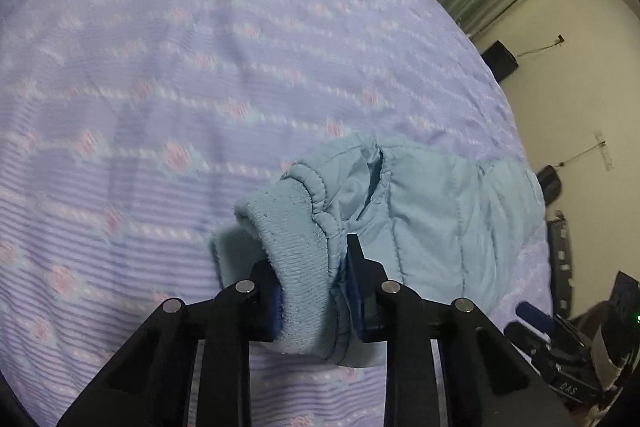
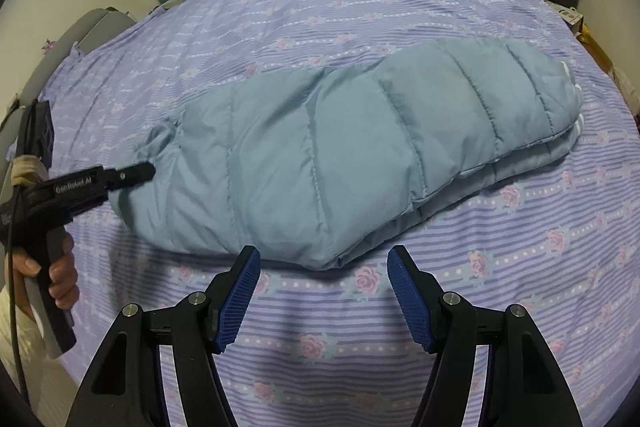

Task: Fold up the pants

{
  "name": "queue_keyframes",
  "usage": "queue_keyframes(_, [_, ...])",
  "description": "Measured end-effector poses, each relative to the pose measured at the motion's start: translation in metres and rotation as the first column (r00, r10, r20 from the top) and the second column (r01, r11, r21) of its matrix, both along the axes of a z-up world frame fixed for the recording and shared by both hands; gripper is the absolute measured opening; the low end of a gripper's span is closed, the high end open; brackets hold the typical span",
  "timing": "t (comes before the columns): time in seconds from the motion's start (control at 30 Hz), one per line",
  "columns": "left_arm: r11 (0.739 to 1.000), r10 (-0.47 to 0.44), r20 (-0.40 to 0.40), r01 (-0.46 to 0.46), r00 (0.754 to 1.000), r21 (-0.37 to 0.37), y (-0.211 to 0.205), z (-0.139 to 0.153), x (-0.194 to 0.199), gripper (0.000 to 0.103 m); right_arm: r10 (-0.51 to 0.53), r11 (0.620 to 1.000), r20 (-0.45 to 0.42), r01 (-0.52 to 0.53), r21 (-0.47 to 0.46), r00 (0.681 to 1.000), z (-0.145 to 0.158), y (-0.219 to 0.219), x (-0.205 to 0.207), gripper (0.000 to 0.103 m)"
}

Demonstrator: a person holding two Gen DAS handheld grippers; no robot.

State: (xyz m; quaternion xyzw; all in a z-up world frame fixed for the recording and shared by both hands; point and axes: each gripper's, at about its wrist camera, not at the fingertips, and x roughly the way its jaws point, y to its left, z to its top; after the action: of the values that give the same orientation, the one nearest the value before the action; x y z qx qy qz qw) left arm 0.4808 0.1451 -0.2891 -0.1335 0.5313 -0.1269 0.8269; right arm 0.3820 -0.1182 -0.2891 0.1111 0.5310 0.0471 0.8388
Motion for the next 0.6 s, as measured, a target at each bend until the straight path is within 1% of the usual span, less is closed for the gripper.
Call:
queue_keyframes(0.03, [1.0, 0.006, 0.025, -0.007, 1.0, 0.017, 0.0, 0.004, 0.0, 0.026, 0.001, 1.0, 0.002, -0.001, 0.0, 1.0, 0.0, 0.001, 0.001, 0.067])
queue_keyframes(0.07, [0.998, 0.009, 0.045, -0.012, 0.999, 0.06, 0.0, 0.004, 0.002, 0.026, 0.001, 1.0, 0.005, -0.001, -0.002, 1.0, -0.001, 0.001, 0.0, 0.067])
queue_keyframes(0.1, [0.996, 0.006, 0.034, -0.009, 0.999, 0.093, -0.002, -0.001, 0.004, 0.027, 0.002, 1.0, 0.009, -0.002, -0.001, 1.0, -0.001, 0.0, 0.0, 0.067])
queue_keyframes(0.17, [0.993, -0.013, -0.009, 0.014, 1.0, 0.117, -0.005, -0.014, 0.008, 0.028, 0.001, 1.0, 0.009, -0.001, -0.005, 1.0, -0.004, 0.0, 0.002, 0.067])
queue_keyframes(0.27, [0.989, -0.029, -0.004, 0.029, 1.0, 0.145, -0.007, -0.015, 0.008, 0.031, 0.02, 0.999, 0.004, -0.021, 0.031, 1.0, -0.009, -0.001, 0.006, 0.067])
queue_keyframes(0.33, [0.986, -0.031, -0.005, 0.032, 1.0, 0.164, -0.007, -0.014, 0.007, 0.037, 0.036, 0.997, 0.009, -0.036, 0.062, 0.999, -0.012, -0.002, 0.008, 0.067])
queue_keyframes(0.37, [0.983, -0.031, -0.01, 0.032, 0.999, 0.179, -0.007, -0.012, 0.007, 0.043, 0.046, 0.996, 0.008, -0.046, 0.077, 0.999, -0.014, -0.001, 0.01, 0.066])
queue_keyframes(0.43, [0.979, -0.016, -0.012, 0.018, 1.0, 0.201, -0.003, -0.003, 0.003, 0.048, 0.066, 0.992, -0.002, -0.065, 0.11, 0.998, -0.021, 0.0, 0.015, 0.061])
queue_keyframes(0.47, [0.977, -0.002, 0.004, 0.001, 1.0, 0.213, -0.002, 0.005, 0.0, 0.053, 0.069, 0.991, -0.012, -0.068, 0.117, 0.998, -0.024, 0.001, 0.018, 0.058])
queue_keyframes(0.53, [0.966, 0.022, 0.077, -0.041, 0.997, 0.256, -0.001, 0.026, -0.012, 0.056, 0.073, 0.989, -0.02, -0.07, 0.129, 0.997, -0.029, 0.001, 0.022, 0.057])
queue_keyframes(0.57, [0.954, 0.033, 0.13, -0.07, 0.991, 0.29, 0.0, 0.039, -0.021, 0.056, 0.072, 0.988, -0.021, -0.068, 0.136, 0.997, -0.03, 0.001, 0.024, 0.055])
queue_keyframes(0.6, [0.947, 0.034, 0.16, -0.083, 0.986, 0.31, 0.0, 0.047, -0.026, 0.056, 0.074, 0.987, -0.019, -0.07, 0.147, 0.997, -0.031, 0.001, 0.025, 0.055])
